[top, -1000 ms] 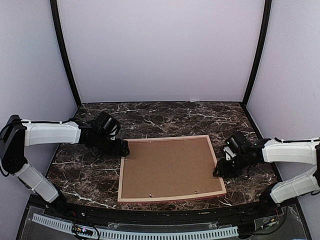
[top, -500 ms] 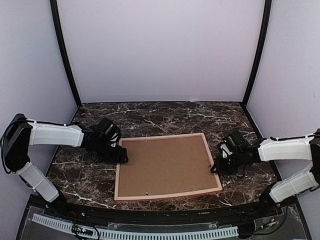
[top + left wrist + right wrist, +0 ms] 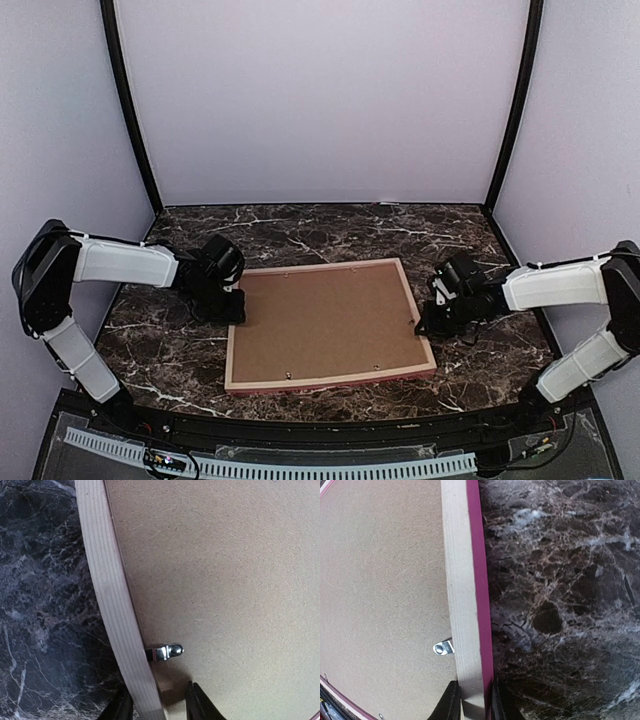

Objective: Put the photo into the frame
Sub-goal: Place the photo frame at the center of the board.

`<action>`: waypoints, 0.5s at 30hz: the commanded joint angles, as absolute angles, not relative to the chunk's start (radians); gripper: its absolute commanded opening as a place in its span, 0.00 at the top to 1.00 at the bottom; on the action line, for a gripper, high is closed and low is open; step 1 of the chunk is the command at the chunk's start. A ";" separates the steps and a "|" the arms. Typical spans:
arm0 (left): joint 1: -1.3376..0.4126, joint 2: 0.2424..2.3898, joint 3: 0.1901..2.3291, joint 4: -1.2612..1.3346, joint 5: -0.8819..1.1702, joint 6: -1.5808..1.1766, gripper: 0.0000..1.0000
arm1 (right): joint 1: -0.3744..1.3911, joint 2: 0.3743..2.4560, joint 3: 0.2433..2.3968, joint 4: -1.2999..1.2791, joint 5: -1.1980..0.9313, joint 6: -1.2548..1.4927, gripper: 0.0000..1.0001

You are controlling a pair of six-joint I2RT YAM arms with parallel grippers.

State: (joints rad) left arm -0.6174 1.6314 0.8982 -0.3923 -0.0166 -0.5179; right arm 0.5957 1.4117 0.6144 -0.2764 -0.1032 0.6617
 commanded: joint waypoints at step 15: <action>-0.479 1.818 1.093 -0.307 -0.111 -0.353 0.50 | 0.474 1.696 0.928 -0.327 -0.057 0.466 0.86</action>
State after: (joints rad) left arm -0.5068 1.8038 1.0775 -0.3092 -0.0521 -0.4133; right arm 0.4854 1.6440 0.8661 -0.3073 -0.0734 0.5079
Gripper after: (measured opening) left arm 0.449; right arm 0.178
